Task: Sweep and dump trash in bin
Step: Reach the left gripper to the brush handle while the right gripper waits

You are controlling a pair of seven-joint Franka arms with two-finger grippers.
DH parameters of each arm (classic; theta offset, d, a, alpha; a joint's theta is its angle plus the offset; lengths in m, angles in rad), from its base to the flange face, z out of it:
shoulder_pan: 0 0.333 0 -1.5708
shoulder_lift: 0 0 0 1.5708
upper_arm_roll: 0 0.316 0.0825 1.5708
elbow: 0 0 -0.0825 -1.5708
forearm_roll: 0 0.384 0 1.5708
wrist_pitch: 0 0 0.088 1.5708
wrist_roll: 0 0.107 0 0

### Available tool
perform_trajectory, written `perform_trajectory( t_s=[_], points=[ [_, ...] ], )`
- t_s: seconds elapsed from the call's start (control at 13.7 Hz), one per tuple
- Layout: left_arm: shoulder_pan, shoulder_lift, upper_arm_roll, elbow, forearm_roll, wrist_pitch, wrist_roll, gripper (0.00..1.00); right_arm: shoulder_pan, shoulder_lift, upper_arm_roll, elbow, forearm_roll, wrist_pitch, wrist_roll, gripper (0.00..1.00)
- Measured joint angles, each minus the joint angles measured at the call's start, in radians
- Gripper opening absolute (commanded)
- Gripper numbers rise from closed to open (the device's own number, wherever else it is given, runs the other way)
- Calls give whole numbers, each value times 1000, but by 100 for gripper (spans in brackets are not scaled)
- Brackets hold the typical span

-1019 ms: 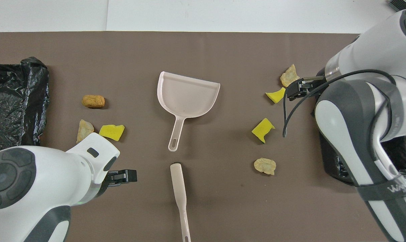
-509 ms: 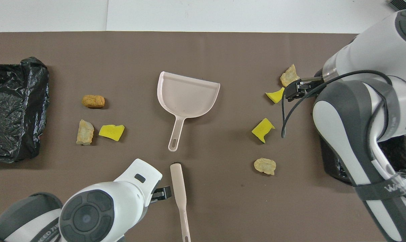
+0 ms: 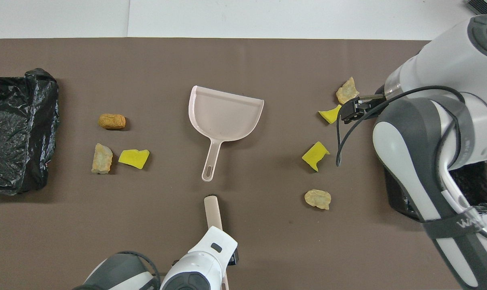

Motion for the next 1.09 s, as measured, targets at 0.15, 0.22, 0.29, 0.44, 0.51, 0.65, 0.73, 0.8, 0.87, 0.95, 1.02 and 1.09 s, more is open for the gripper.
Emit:
perform_trajectory(
  t_s=[0.15,0.22,0.29,0.44,0.51,0.65,0.73,0.8,0.87,0.95,1.02,1.09],
  points=[
    [-42,64,1,-3,0,57,-29,100,0,0,0,-6,0,1,0,100],
    [-59,94,0,-3,0,81,-43,100,0,0,0,-7,0,1,0,100],
    [-70,119,0,-3,0,98,-52,100,0,0,0,-7,0,2,0,100],
    [-75,148,1,-3,0,107,-55,100,0,0,0,-7,0,2,0,100],
    [-79,156,2,-3,0,108,-55,100,0,0,0,-7,0,2,0,100],
    [-92,162,1,-3,0,107,-55,100,1,0,0,-7,0,3,0,100],
    [-96,163,1,-3,0,107,-55,100,1,0,0,-7,0,3,0,100],
    [-97,164,1,-3,0,106,-55,92,1,0,0,-7,0,3,0,100],
    [-98,164,1,-2,0,104,-55,71,1,0,0,-7,0,3,0,100],
    [-98,164,1,-2,0,103,-54,53,1,0,0,-7,0,3,0,100],
    [-98,164,2,-2,0,103,-54,35,1,0,0,-7,0,3,0,100],
    [-97,164,3,-2,0,102,-54,14,1,0,0,-7,0,3,0,100]
  ],
)
